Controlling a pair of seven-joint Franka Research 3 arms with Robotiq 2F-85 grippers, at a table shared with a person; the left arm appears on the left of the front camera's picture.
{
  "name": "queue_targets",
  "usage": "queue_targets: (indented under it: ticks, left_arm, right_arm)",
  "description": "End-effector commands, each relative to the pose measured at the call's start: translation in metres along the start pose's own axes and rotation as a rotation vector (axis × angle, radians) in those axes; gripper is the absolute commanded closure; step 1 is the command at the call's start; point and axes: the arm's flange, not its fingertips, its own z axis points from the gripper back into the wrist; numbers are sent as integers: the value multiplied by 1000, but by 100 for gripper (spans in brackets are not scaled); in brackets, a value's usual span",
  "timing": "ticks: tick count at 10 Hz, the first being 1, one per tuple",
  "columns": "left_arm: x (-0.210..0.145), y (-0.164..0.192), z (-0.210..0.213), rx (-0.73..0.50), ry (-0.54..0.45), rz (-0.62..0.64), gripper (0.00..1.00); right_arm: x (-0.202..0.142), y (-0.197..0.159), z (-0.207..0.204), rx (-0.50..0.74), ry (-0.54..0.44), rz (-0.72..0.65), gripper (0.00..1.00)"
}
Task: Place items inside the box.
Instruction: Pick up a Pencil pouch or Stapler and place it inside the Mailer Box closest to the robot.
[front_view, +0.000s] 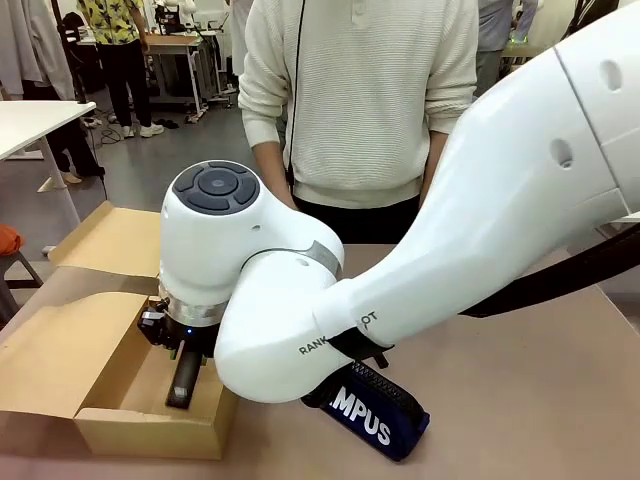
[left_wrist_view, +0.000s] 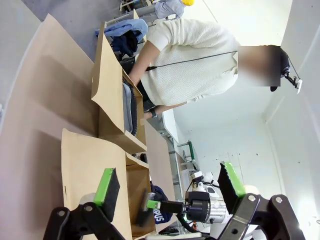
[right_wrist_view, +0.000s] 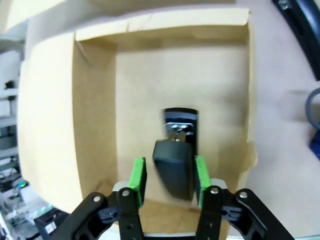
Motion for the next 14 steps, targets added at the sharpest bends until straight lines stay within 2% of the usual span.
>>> queue_targets:
  ticks: [1,5,7,8,11,12,13,14]
  left_arm:
    - [-3,-2,-2,-19,-14,-20,0]
    - [-3,-2,-2,-19,-14,-20,0]
    - [-3,-2,-2,-19,-14,-20,0]
    - [-3,-2,-2,-19,-14,-20,0]
    - [-3,-2,-2,-19,-14,-20,0]
    - [-3,-2,-2,-19,-14,-20,0]
    - [-3,-2,-2,-19,-14,-20,0]
    - [-3,-2,-2,-19,-14,-20,0]
  right_arm:
    - [0,1,1,9,-15,-18,0]
    - [-1,-5,4,14,-19,-27,0]
    - [4,-15,24,81,8,7,0]
    - [18,-40,57,126,58,60,0]
    - [25,-122,131,175,62,144,0]
    - [30,-146,148,247,-8,34,0]
    - [5,-136,147,-53,-240,-241,0]
    - [20,-95,107,178,1,77,0]
